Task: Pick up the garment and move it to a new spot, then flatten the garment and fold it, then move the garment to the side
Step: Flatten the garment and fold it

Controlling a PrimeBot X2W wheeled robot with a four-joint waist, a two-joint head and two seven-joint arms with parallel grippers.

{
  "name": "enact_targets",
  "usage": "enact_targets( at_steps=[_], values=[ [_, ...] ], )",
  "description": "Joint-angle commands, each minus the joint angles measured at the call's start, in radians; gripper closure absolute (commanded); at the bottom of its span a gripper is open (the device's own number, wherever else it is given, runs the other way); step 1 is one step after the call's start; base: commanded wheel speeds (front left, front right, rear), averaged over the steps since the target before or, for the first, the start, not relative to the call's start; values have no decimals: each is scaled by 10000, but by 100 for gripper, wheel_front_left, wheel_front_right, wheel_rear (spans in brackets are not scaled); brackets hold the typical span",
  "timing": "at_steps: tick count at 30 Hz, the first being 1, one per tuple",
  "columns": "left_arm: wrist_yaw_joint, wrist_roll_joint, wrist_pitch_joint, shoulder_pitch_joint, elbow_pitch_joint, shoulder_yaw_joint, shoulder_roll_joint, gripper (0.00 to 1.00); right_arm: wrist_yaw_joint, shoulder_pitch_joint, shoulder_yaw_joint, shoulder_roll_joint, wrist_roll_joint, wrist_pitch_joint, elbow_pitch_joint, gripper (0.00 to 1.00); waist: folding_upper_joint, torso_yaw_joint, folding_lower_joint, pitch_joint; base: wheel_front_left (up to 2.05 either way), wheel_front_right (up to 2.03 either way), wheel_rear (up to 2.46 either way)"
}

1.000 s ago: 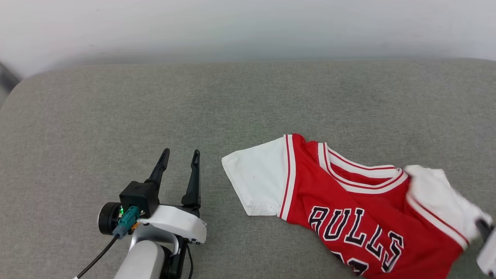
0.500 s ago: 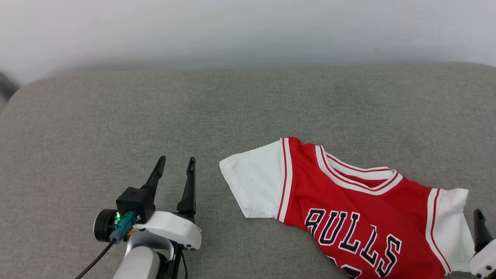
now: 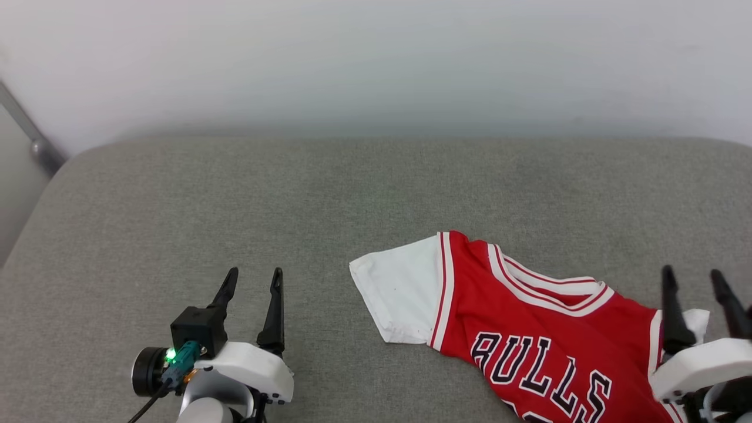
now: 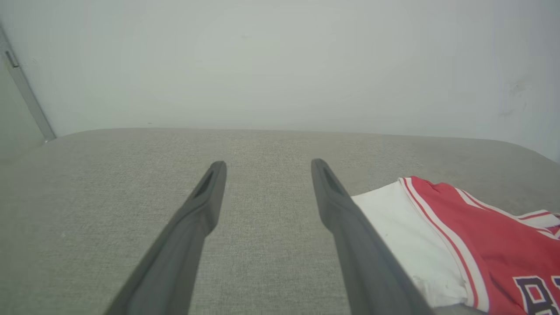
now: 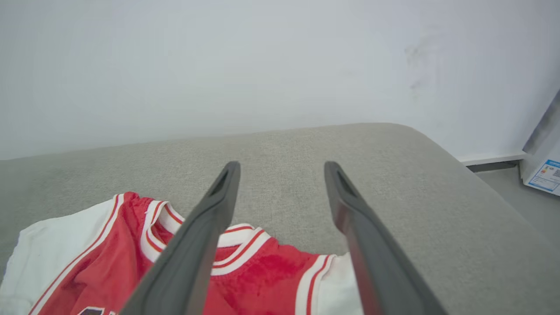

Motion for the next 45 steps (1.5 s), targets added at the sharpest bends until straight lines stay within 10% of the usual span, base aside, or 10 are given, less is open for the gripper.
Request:
enact_targets(
  at_steps=[1, 11, 18, 28, 42, 43, 44, 45],
  values=[
    [51, -24, 35, 95, -5, 19, 52, 0, -3, 151, 105, 28, -108, -23, -94, 0, 0, 67, 0, -136, 0, 0, 0],
    [168, -41, 449, 154, 57, 61, 377, 0, -3, 1278, 1654, 107, -45, 225, -1395, 0, 0, -177, 0, -408, 0, 0, 0],
    [-608, -180, 1570, -1185, 585, -428, 538, 0, -3, 1399, 2369, 111, -216, 482, -2188, 0, 0, -859, 0, -39, 0, 0, 0],
    [-1714, -547, 4792, -3764, 2386, -1340, 1155, 0, -3, 792, 2884, 113, -182, 468, -2651, 0, 0, -1916, 0, 1122, 0, 0, 0],
    [-1872, -3175, 9275, -4874, 3218, -4277, 2822, 0, -3, 176, 2977, 114, 231, -71, -2020, 0, 0, -2699, 0, 2485, 0, 0, 0],
    [-1873, -3434, 9594, -4811, 3234, -4427, 2862, 4, -3, 151, 2984, 114, 278, -123, -1957, 0, 0, -2718, 0, 2514, 0, 0, 0],
    [-1875, -3612, 9791, -4785, 3223, -4527, 2894, 57, -3, 122, 2989, 114, 314, -156, -1899, 0, 0, -2731, 0, 2534, 0, 0, 0],
    [-1875, -3745, 9870, -4774, 3201, -4596, 2907, 81, -3, 98, 2978, 114, 337, -183, -1841, 0, 0, -2744, 0, 2550, 0, 0, 0]
  ],
)
